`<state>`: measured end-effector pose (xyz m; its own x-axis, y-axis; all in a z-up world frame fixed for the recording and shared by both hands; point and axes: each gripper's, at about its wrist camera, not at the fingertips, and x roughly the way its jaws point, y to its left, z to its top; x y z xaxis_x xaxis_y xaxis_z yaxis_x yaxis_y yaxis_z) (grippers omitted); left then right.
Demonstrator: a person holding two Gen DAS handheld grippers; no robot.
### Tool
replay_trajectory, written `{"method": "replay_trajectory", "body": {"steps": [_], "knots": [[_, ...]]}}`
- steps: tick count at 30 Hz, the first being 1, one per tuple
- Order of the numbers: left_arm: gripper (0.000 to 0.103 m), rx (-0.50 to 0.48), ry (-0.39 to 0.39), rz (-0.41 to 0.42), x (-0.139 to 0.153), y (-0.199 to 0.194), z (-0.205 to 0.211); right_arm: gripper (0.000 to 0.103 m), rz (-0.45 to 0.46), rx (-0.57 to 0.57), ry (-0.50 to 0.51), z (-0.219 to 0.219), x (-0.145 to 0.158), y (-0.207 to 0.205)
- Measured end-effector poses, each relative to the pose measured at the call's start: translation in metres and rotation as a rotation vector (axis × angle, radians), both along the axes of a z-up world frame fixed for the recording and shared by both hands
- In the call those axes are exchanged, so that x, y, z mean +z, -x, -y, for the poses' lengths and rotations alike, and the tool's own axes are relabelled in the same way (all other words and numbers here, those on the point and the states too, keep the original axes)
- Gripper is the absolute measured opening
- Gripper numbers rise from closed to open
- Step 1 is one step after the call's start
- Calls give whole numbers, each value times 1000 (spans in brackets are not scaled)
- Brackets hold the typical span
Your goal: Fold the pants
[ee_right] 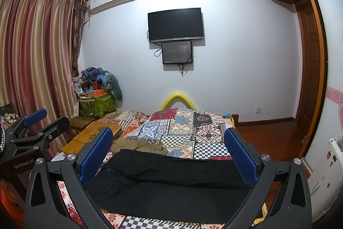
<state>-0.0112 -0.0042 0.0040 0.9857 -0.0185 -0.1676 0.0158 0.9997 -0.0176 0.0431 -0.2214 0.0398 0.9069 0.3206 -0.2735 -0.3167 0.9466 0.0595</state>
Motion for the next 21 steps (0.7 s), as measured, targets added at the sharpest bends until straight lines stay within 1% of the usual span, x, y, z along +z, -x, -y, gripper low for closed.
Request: {"method": "replay_trajectory", "body": {"steps": [12, 21], "knots": [[103, 0, 2, -1, 2, -2, 3, 103, -7, 6, -3, 1, 4, -2], [103, 2, 4, -6, 1, -4, 1, 103, -15, 7, -5, 1, -1, -5]]}}
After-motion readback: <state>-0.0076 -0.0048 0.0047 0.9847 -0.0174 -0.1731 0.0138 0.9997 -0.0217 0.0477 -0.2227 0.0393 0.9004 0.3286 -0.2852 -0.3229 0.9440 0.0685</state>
